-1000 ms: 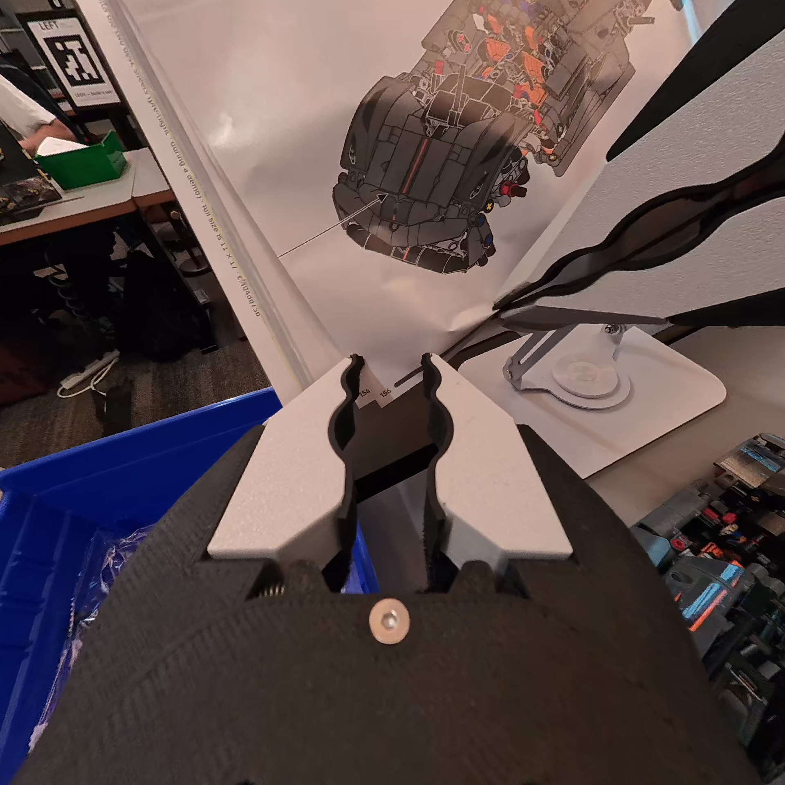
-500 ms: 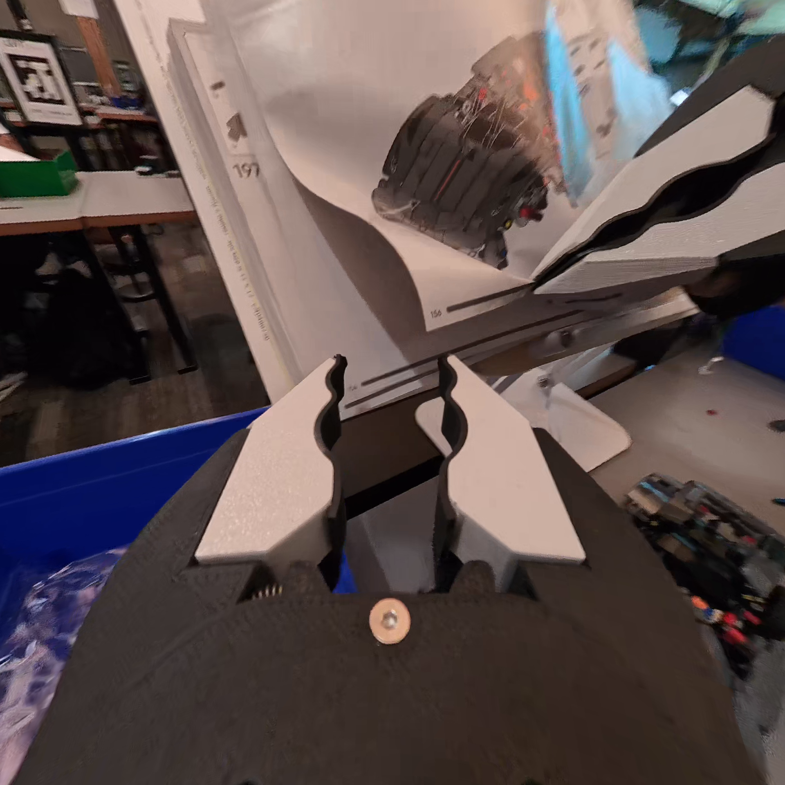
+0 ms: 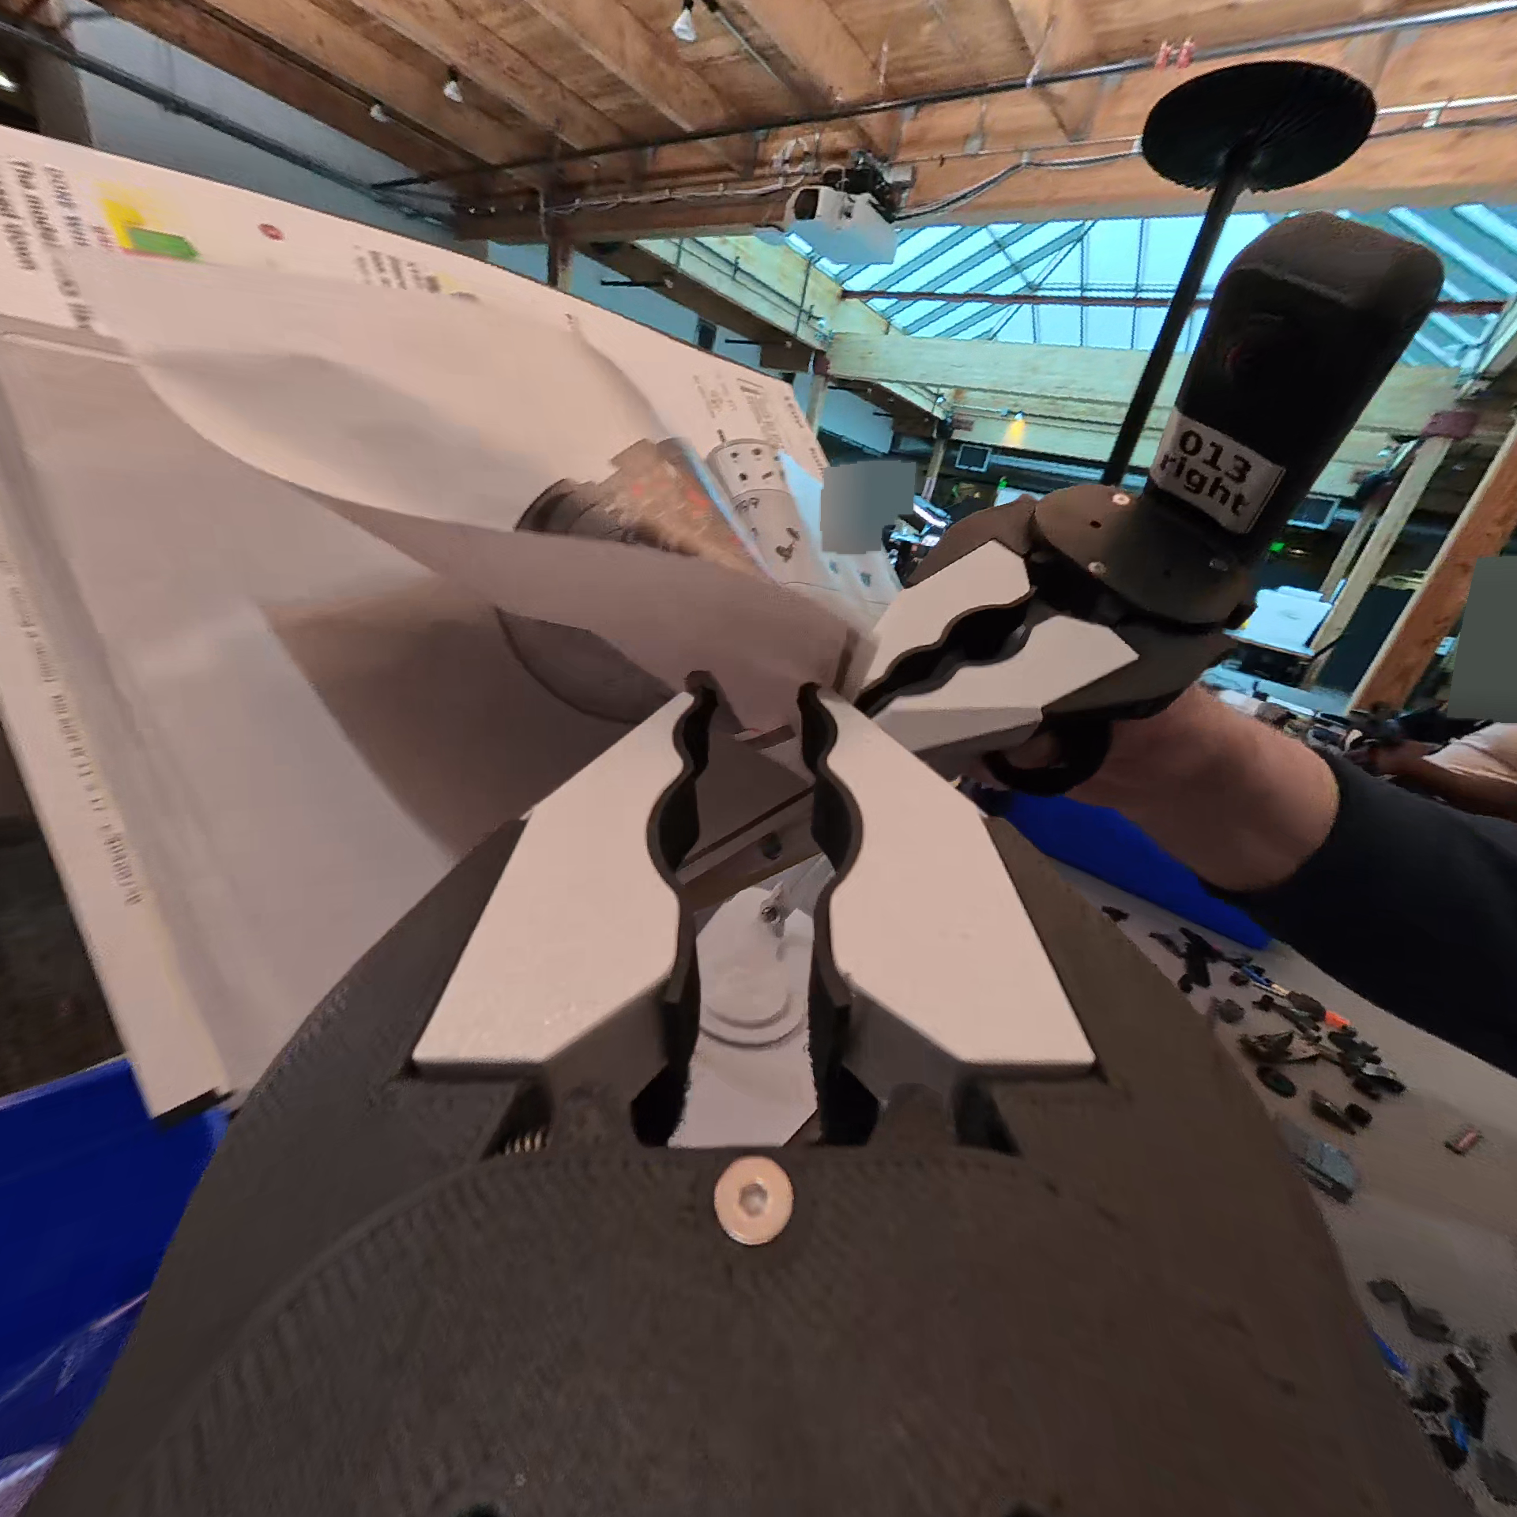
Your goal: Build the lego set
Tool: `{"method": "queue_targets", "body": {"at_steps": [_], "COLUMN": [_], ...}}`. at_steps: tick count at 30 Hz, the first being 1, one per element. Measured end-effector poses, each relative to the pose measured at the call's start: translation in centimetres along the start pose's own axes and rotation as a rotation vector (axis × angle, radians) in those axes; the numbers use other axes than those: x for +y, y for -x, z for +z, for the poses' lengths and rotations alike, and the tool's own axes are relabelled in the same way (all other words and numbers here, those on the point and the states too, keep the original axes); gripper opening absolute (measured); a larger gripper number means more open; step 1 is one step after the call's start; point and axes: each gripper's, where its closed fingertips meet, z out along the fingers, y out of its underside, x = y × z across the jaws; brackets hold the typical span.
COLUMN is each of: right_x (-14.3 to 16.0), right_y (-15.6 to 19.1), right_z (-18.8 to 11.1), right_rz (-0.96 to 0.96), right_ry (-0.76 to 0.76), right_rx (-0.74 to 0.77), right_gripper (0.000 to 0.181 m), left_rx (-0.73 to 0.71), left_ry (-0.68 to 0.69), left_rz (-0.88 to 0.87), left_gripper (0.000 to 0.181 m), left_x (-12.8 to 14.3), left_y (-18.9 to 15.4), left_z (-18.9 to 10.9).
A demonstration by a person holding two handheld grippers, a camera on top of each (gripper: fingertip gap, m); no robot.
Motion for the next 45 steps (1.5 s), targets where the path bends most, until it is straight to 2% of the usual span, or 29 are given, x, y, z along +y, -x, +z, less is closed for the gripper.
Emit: {"method": "queue_targets", "body": {"at_steps": [4, 5, 10, 16, 19, 32, 36, 38, 45], "right_x": [0.1, 0.1, 0.1, -0.1, -0.4, -0.7, -1.3, -1.5, -1.0], "right_y": [0.9, 1.1, 1.5, 1.7, 1.5, 1.7, 1.2, 1.1, 1.2], "right_z": [0.3, 0.4, 0.5, 0.1, -0.2, -0.8, -2.1, -2.8, -5.6], "right_rz": [-0.079, -0.092, -0.121, -0.083, -0.074, -0.054, -0.039, -0.046, -0.099], "right_ry": [0.033, 0.034, 0.029, 0.007, -0.017, -0.063, -0.101, -0.098, -0.069], "right_rx": [0.038, 0.043, 0.046, 0.016, 0.024, 0.013, 0.031, 0.041, 0.099], "right_gripper": [0.031, 0.031, 0.014, 0.012, 0.000, 0.000, 0.000, 0.000, 0.000], "left_rx": [0.011, 0.022, 0.033, 0.019, 0.019, -0.025, -0.070, -0.046, -0.024], "left_ry": [0.014, 0.017, 0.028, 0.030, 0.038, 0.066, 0.051, 0.055, 0.109], "left_rz": [0.039, 0.060, 0.081, 0.100, 0.109, 0.127, 0.132, 0.112, 0.151], "left_gripper": [0.018, 0.016, 0.009, 0.012, 0.015, 0.018, 0.021, 0.023, 0.025], "left_x": [0.3, 0.4, 0.9, 0.8, 0.8, 1.2, 0.8, 1.0, 2.4], "left_y": [-1.4, -2.0, -2.7, -2.6, -2.6, -1.7, -0.7, -0.9, -2.8], "left_z": [1.3, 1.6, 2.3, 2.3, 2.2, 1.9, 1.3, 1.4, 3.4]}}
